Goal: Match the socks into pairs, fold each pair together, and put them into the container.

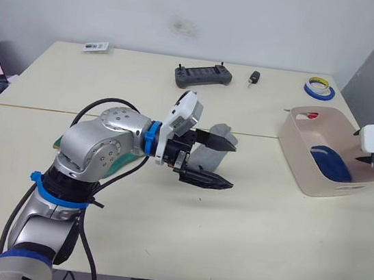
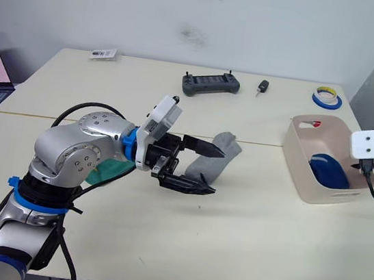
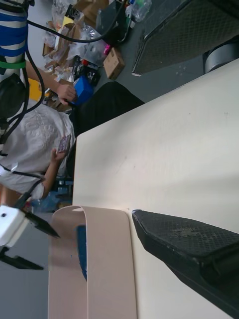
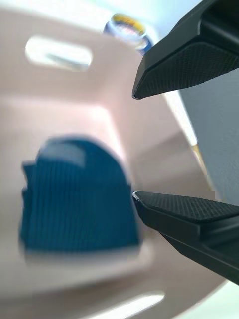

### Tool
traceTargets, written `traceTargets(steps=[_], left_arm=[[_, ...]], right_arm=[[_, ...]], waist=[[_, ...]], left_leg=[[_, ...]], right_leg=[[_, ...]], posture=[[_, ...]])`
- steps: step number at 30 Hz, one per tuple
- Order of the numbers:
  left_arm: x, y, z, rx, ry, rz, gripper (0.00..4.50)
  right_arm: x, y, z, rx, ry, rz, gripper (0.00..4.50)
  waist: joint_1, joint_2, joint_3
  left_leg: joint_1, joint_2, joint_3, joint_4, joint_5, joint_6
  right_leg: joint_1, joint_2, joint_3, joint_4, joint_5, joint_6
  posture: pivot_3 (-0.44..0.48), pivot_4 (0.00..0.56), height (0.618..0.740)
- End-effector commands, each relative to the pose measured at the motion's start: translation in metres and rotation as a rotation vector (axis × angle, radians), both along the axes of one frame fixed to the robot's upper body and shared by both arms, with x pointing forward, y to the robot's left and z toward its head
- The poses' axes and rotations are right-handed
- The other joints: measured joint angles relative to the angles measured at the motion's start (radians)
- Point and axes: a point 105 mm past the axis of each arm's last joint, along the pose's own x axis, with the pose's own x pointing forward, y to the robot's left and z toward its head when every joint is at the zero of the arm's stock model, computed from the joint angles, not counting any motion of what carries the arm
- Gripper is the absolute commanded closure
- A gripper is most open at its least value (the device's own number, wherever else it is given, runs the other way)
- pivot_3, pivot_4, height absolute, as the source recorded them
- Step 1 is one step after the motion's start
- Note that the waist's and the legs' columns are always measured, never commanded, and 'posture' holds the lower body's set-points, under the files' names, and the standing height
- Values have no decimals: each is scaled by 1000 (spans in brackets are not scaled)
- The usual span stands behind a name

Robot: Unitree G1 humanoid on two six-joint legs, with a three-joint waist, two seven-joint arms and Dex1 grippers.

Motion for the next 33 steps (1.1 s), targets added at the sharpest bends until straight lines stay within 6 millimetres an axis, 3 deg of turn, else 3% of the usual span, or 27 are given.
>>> traceTargets(steps=[1,5,8,12,15,19,23,25,29,30,33], left_arm=[[-3,0,1,4,-20,-11,0],[-1,3,2,2,-28,17,0],[7,17,6,-30,-62,96,0],[32,48,11,-105,-123,327,0],[40,82,2,-107,-129,481,0],[44,137,-20,-73,-178,702,0],[29,186,-50,-18,-152,866,0],[17,206,-67,9,-116,923,0],[-9,245,-107,82,-9,1057,0],[-12,250,-113,92,2,1075,0],[-20,260,-120,102,14,1119,0]], right_arm=[[1,-9,7,57,-95,-63,1340],[1,-12,8,94,-173,-89,1340],[1,-1,28,207,-289,-62,1340],[-10,37,60,455,-466,44,1340],[-28,76,65,707,-536,111,1340],[-61,124,24,934,-454,135,1340],[-92,162,-29,1042,-289,117,1340],[-104,168,-53,1038,-203,96,1340],[-129,167,-91,1056,-10,44,427],[-131,165,-95,1055,7,32,64],[-137,161,-102,1050,24,10,23]], waist=[[1,0,0],[1,0,0],[0,0,0],[-3,1,0],[-4,1,-1],[6,1,-1],[14,1,-1],[14,1,-1],[12,0,-1],[12,0,-1],[12,-1,-1]], left_leg=[[0,0,0,0,0,0],[-1,-1,1,0,0,0],[0,-1,1,0,0,0],[0,1,0,0,0,0],[0,2,-1,0,0,0],[-1,2,-3,0,0,0],[-2,0,-3,0,-1,1],[-2,-1,-3,0,-2,2],[0,-1,-2,0,-3,4],[1,-1,-2,0,-3,4],[2,0,-3,0,-3,5]], right_leg=[[0,0,0,0,0,0],[0,-1,0,0,0,0],[0,-1,0,0,0,0],[-1,0,0,1,0,0],[0,1,0,1,0,0],[1,1,-2,1,0,0],[0,-3,-3,0,0,1],[1,-3,-2,0,0,1],[2,-3,-3,-1,0,2],[3,-3,-3,-1,0,2],[3,-2,-3,-1,0,2]], posture=[[0,150,740],[0,150,740],[0,150,740],[0,150,740],[0,150,740],[0,150,740],[0,150,740],[0,150,740],[0,150,740],[0,150,740],[0,150,740]])
